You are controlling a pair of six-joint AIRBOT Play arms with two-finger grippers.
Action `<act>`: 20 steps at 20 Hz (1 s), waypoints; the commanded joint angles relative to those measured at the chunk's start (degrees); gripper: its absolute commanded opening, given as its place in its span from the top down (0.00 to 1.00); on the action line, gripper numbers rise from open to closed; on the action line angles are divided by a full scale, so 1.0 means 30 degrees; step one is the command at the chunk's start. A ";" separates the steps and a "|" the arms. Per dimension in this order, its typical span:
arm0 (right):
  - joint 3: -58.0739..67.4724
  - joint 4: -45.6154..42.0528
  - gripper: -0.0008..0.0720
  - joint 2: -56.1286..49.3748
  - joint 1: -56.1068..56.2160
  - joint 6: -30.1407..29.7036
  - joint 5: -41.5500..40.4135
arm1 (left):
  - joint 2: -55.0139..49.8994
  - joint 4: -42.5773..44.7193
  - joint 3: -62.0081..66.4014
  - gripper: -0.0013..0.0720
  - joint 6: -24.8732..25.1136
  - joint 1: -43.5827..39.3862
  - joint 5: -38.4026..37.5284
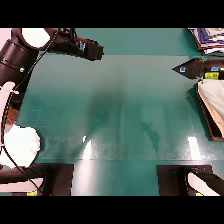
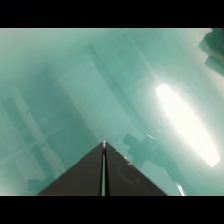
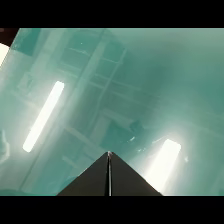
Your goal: Fold the shirts.
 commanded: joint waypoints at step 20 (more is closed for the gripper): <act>0.0015 0.0000 0.96 -0.0007 0.0029 0.0007 0.0000 | 0.0306 0.1421 0.0036 0.95 -0.0022 0.1311 -0.4357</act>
